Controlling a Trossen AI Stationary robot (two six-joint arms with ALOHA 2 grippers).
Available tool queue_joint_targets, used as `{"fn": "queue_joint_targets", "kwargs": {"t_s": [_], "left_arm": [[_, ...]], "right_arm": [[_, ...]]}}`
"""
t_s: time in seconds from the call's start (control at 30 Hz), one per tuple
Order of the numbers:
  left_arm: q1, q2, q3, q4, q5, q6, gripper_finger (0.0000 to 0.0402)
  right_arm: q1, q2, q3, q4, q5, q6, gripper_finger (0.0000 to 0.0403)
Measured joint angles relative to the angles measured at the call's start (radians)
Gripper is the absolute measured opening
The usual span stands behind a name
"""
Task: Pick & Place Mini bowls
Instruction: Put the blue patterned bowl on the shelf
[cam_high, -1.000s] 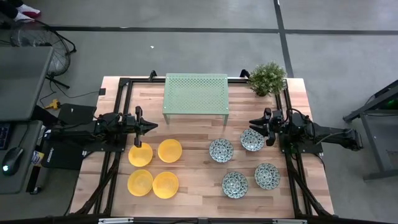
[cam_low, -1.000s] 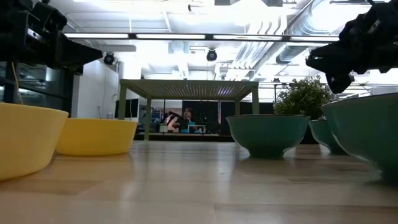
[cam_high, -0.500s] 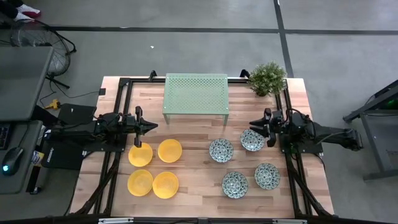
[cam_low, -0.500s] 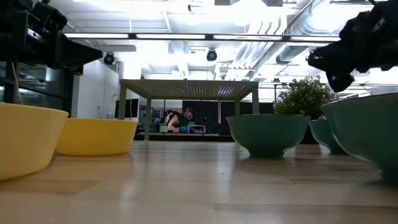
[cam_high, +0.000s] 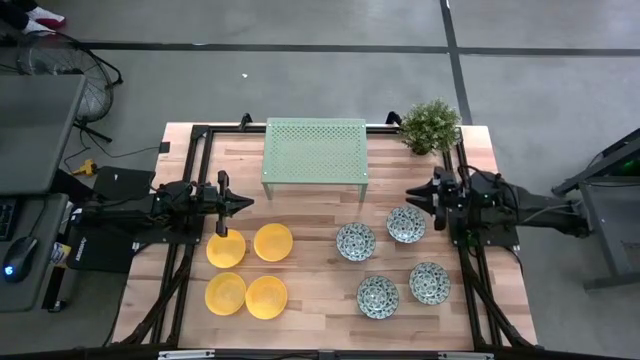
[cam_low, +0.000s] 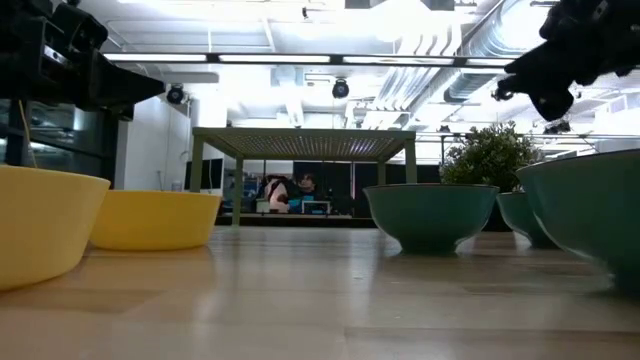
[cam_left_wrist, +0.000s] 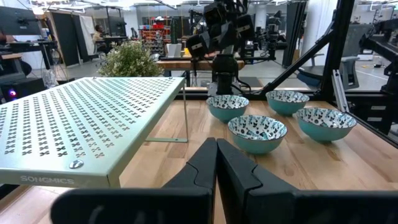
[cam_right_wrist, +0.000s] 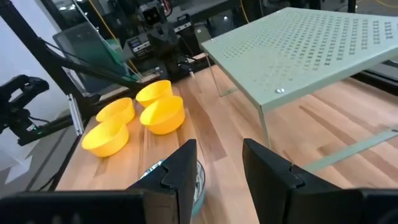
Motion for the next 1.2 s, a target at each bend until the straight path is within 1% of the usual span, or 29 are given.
{"fn": "queue_joint_targets", "kwargs": {"t_s": [0.17, 0.3, 0.47, 0.57, 0.73, 0.93, 1.07, 1.2], "left_arm": [[0.000, 0.000, 0.000, 0.000, 0.000, 0.000, 0.0007], [0.000, 0.000, 0.000, 0.000, 0.000, 0.000, 0.0007], [0.000, 0.000, 0.000, 0.000, 0.000, 0.000, 0.0007], [0.000, 0.000, 0.000, 0.000, 0.000, 0.000, 0.0007], [0.000, 0.000, 0.000, 0.000, 0.000, 0.000, 0.0007], [0.000, 0.000, 0.000, 0.000, 0.000, 0.000, 0.0007], [0.000, 0.000, 0.000, 0.000, 0.000, 0.000, 0.0007], [0.000, 0.000, 0.000, 0.000, 0.000, 0.000, 0.0007]], "right_arm": [[0.000, 0.131, 0.100, -0.082, -0.003, 0.013, 0.0119], [-0.001, 0.239, 0.208, -0.246, -0.004, 0.078, 0.0119], [-0.001, 0.367, 0.333, -0.433, -0.017, 0.081, 0.0119], [-0.001, 0.427, 0.388, -0.496, -0.041, 0.076, 0.0119], [-0.001, 0.526, 0.449, -0.603, -0.077, -0.046, 0.0119], [-0.001, 0.631, 0.485, -0.714, -0.074, -0.300, 0.0119], [-0.001, 0.685, 0.492, -0.734, -0.071, -0.463, 0.0119], [-0.001, 0.737, 0.492, -0.736, -0.046, -0.533, 0.0119]]}}
